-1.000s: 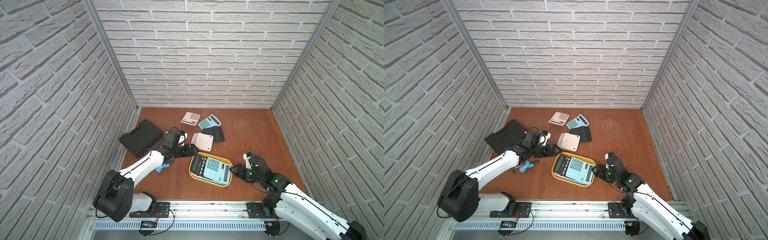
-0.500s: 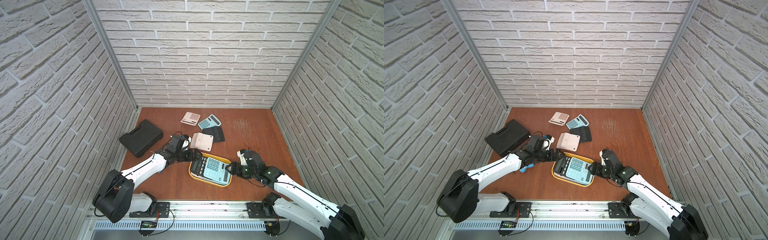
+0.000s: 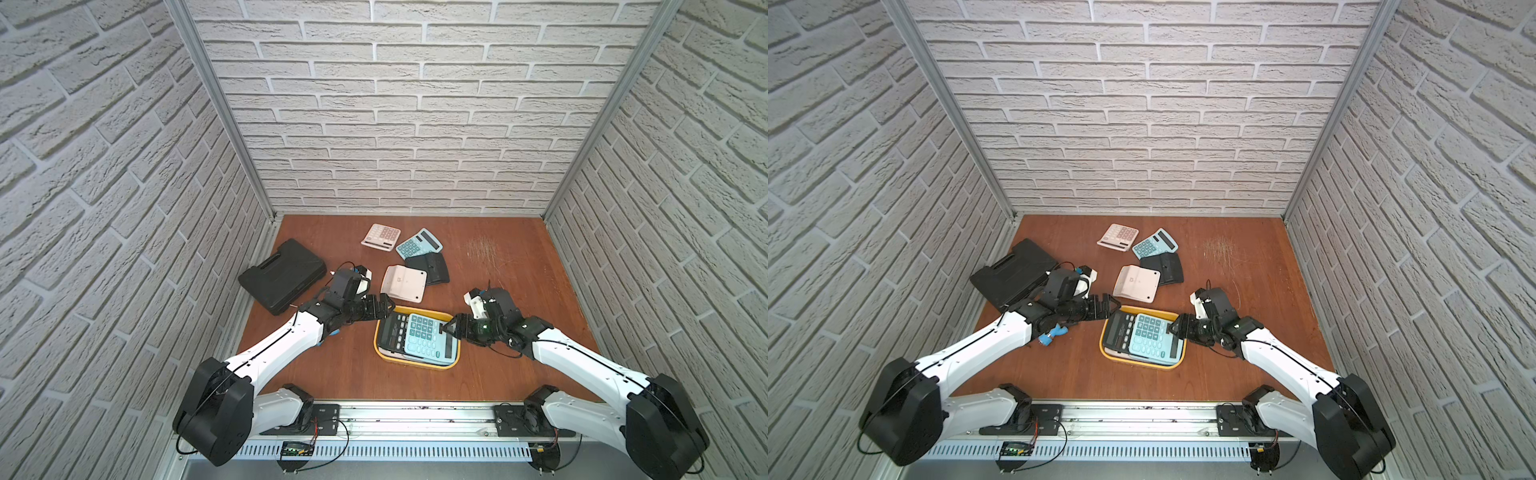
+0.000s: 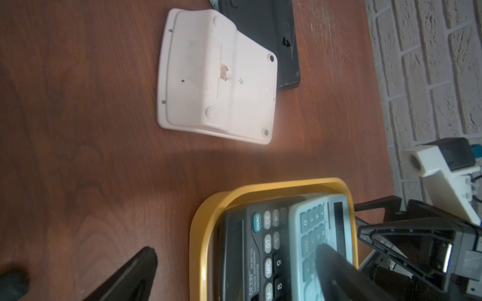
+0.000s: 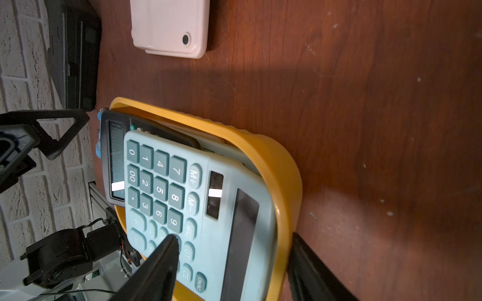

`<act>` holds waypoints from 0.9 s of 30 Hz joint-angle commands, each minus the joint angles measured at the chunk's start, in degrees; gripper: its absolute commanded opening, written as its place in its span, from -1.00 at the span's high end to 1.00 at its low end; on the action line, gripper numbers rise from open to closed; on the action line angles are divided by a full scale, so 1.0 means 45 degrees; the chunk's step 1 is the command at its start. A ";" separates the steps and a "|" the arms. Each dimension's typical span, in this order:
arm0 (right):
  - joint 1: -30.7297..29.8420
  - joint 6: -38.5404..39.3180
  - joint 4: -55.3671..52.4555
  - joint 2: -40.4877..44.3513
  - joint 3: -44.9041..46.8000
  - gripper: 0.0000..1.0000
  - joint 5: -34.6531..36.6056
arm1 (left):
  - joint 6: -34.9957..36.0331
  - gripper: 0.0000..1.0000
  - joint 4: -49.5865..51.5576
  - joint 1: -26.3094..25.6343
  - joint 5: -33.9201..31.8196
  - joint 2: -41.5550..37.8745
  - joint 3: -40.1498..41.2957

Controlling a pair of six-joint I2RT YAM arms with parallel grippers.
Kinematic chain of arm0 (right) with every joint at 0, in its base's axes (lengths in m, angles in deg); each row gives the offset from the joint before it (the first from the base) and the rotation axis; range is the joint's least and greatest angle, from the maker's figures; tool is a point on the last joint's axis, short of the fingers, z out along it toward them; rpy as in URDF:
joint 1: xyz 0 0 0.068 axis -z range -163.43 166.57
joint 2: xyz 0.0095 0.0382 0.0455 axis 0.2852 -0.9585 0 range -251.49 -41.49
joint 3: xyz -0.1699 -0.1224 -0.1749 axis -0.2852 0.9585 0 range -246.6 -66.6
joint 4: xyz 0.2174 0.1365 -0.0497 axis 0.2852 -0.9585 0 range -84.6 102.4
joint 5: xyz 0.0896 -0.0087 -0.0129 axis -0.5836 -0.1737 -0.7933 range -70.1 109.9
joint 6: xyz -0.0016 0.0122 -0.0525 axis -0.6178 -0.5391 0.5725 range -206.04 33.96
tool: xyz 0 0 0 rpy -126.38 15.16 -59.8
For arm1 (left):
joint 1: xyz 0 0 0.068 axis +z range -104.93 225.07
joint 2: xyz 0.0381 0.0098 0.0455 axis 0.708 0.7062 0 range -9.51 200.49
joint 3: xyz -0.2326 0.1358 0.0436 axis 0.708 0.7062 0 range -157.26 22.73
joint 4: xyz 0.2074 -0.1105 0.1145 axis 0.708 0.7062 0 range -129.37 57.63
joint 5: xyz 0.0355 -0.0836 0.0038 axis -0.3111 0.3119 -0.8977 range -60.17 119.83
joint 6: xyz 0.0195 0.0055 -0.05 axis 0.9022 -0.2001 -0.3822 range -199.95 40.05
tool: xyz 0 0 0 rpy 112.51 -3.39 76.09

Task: Put the calculator in the storage box
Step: Place the calculator in the storage box.

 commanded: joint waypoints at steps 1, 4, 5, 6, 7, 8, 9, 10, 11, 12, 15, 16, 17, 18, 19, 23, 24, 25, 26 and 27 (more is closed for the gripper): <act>0.0064 0.0346 0.1173 -0.0598 -0.0635 -0.36 -0.1088 | 0.0256 -0.97 0.0128 0.0199 -0.0243 -0.0257 0.0278; 0.0070 0.0254 0.1660 -0.1209 -0.0883 -0.36 -0.1476 | 0.0265 -0.97 0.0073 0.0316 -0.0278 -0.0285 0.0393; 0.0085 0.0261 0.1747 -0.1342 -0.0960 -0.36 -0.1530 | 0.0234 -0.97 0.0052 0.0353 -0.0273 -0.0300 0.0421; 0.0086 0.0264 0.1779 -0.1481 -0.1057 -0.36 -0.1566 | 0.0254 -0.97 0.0030 0.0392 -0.0279 -0.0322 0.0462; 0.0102 0.0335 0.1753 -0.1575 -0.1142 -0.36 -0.1579 | 0.0239 -0.97 -0.0019 0.0449 -0.0298 -0.0345 0.0511; 0.0152 0.0458 0.1607 -0.1630 -0.1252 -0.36 -0.1534 | 0.0238 -0.97 -0.0034 0.0518 -0.0288 -0.0351 0.0539; 0.0227 0.0582 0.1387 -0.1651 -0.1342 -0.37 -0.1434 | 0.0244 -0.97 -0.0055 0.0592 -0.0295 -0.0370 0.0580; 0.0358 0.0738 0.1084 -0.1618 -0.1424 -0.37 -0.1266 | 0.0256 -0.96 -0.0061 0.0676 -0.0274 -0.0349 0.0617; 0.0514 0.0956 0.0781 -0.1535 -0.1506 -0.38 -0.1023 | 0.0256 -0.97 -0.0084 0.0751 -0.0231 -0.0342 0.0600; 0.0673 0.1151 0.0478 -0.1443 -0.1576 -0.40 -0.0797 | 0.0251 -0.96 -0.0083 0.0811 -0.0205 -0.0310 0.0583; 0.1250 0.1674 -0.0119 -0.1090 -0.1720 -0.51 -0.0142 | 0.0328 -0.96 -0.0175 0.1013 -0.0088 -0.0099 0.0347; 0.1464 0.1778 -0.0105 -0.0999 -0.1754 -0.56 -0.0137 | 0.0368 -0.97 -0.0223 0.1102 -0.0014 0.0079 0.0210; 0.1653 0.1860 0.0040 -0.0997 -0.1809 -0.60 -0.0275 | 0.0411 -0.97 -0.0286 0.1195 0.0149 0.0298 0.0047; 0.1775 0.1911 0.0203 -0.1016 -0.1873 -0.62 -0.0456 | 0.0433 -0.97 -0.0403 0.1281 0.0372 0.0540 -0.0117; 0.1892 0.1980 0.0338 -0.1125 -0.2015 -0.65 -0.0659 | 0.0417 -0.97 -0.0562 0.1407 0.0637 0.0835 -0.0272; 0.2057 0.2501 0.0528 -0.2040 -0.2932 -0.69 -0.1259 | 0.0344 -0.97 -0.1129 0.1724 0.1299 0.2040 -0.0984; 0.2076 0.2528 0.0706 -0.2295 -0.3096 -0.69 -0.1437 | 0.0347 -0.97 -0.1204 0.1752 0.1419 0.2318 -0.1170; 0.2077 0.2495 0.0912 -0.2620 -0.3263 -0.70 -0.1615 | 0.0340 -0.97 -0.1351 0.1817 0.1585 0.2649 -0.1353; 0.2094 0.2458 0.1140 -0.2967 -0.3433 -0.69 -0.1774 | 0.0315 -0.97 -0.1449 0.1880 0.1747 0.2973 -0.1554; 0.2080 0.2411 0.1341 -0.3277 -0.3557 -0.69 -0.1918 | 0.0291 -0.97 -0.1564 0.1939 0.1845 0.3261 -0.1713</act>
